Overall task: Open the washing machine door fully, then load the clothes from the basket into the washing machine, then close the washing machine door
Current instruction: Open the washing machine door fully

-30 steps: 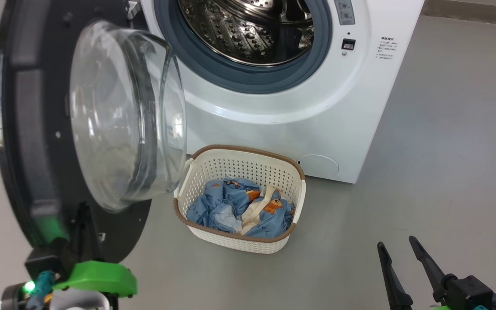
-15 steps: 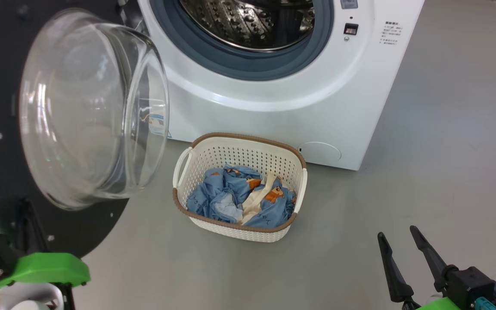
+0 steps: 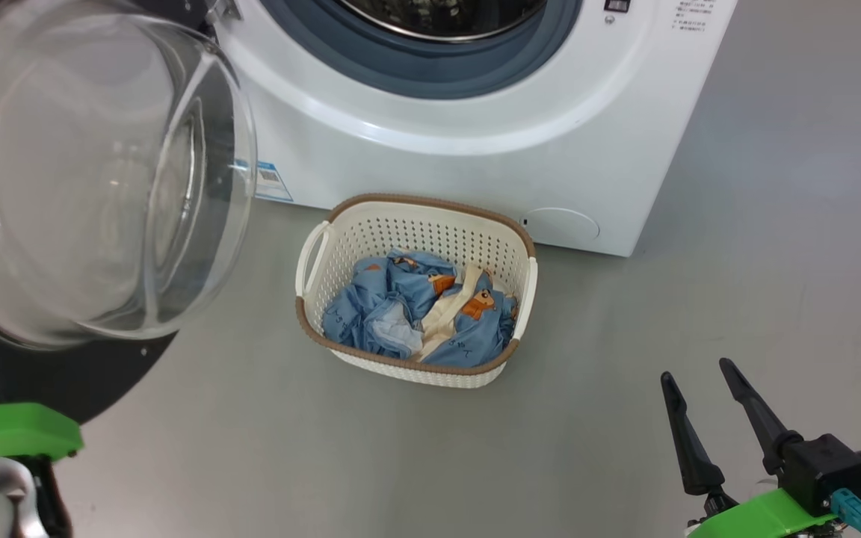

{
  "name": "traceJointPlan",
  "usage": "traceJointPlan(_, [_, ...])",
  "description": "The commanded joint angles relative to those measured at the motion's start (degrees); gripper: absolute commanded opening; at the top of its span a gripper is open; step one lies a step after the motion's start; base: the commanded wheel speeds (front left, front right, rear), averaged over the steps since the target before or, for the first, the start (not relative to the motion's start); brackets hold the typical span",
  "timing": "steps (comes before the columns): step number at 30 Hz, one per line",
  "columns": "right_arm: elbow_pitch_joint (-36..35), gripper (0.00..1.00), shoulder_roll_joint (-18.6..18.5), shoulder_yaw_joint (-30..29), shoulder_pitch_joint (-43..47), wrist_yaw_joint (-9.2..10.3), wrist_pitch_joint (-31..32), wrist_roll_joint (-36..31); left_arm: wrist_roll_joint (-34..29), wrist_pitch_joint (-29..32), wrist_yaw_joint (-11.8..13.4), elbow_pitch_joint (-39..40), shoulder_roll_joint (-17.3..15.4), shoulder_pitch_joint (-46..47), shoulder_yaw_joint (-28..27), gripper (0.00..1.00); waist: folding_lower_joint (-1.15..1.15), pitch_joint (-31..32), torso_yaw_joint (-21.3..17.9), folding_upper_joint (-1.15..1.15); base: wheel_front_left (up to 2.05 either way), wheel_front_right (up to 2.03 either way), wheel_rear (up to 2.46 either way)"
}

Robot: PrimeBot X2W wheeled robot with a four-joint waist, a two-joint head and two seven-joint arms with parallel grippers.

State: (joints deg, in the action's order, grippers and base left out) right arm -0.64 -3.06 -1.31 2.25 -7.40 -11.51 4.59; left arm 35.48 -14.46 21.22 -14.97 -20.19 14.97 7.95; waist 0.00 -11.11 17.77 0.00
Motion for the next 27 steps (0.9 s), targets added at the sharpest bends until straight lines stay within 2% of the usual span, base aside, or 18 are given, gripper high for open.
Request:
traceJointPlan(1, [-1.9,1.00,-0.4,1.2,-1.6,-0.09,0.2,-0.5,-0.1,-0.5,-0.2,0.1,-3.3,2.8,-4.3,0.00,0.00,-1.1,-0.1,0.00,0.00,0.00,0.00])
traceJointPlan(15, [-3.7,1.00,-2.0,1.1,-2.6,-0.09,1.2,-0.5,-2.8,-0.5,-5.6,-6.7,-3.5,7.4,-14.6,0.00,0.00,-5.0,0.6,0.00,0.00,0.00,0.00])
traceJointPlan(27, [-4.2,1.00,-3.0,1.8,-3.9,-0.09,1.7,-0.7,-4.9,-0.5,-10.0,-14.8,-4.7,13.3,-19.3,0.00,0.00,-6.6,0.7,0.00,0.00,0.00,0.00])
